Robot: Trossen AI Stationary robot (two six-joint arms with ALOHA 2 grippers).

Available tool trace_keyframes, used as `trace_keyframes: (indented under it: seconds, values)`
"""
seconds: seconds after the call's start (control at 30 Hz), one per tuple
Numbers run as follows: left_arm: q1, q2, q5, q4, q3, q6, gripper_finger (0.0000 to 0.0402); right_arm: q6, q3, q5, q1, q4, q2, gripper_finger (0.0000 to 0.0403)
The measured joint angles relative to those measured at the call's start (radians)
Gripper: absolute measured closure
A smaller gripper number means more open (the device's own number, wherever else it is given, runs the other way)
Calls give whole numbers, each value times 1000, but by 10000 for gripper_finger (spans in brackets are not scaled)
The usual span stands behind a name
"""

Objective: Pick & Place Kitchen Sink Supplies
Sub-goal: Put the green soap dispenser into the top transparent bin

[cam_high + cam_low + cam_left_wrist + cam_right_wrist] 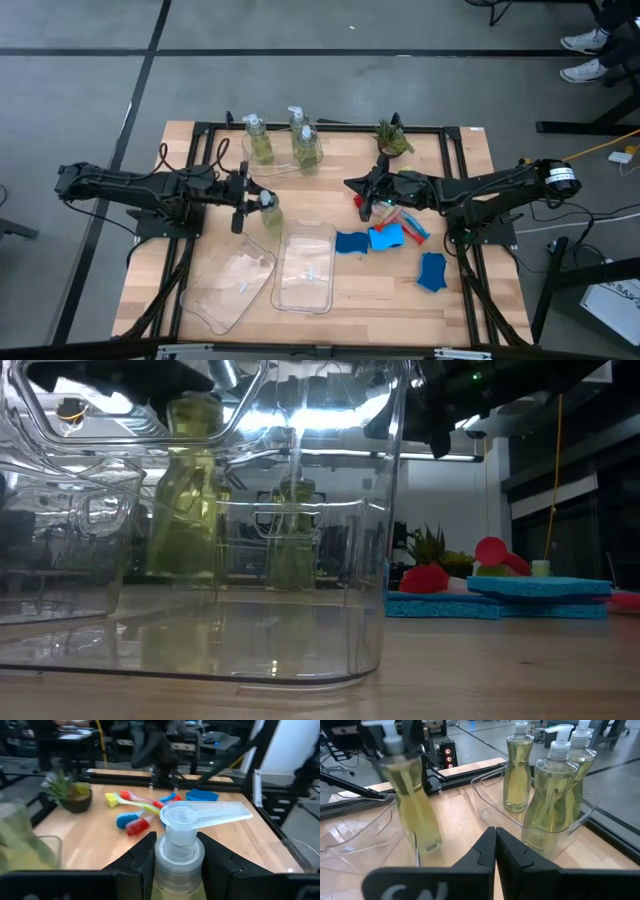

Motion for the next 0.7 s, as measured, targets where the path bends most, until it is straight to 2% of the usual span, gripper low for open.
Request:
trace_keyframes:
  seconds: [0.17,0.33,0.5,0.7]
  values:
    - [0,25,-64,-52,81,13,290,-1,0,0,0,0,0,392]
    - [4,40,-247,-144,174,52,290,-8,0,-3,0,-3,0,392]
    - [3,48,-361,-131,254,77,290,-28,0,-34,0,-3,0,392]
    - [4,58,-550,-129,348,140,290,-50,0,-36,0,-3,0,392]
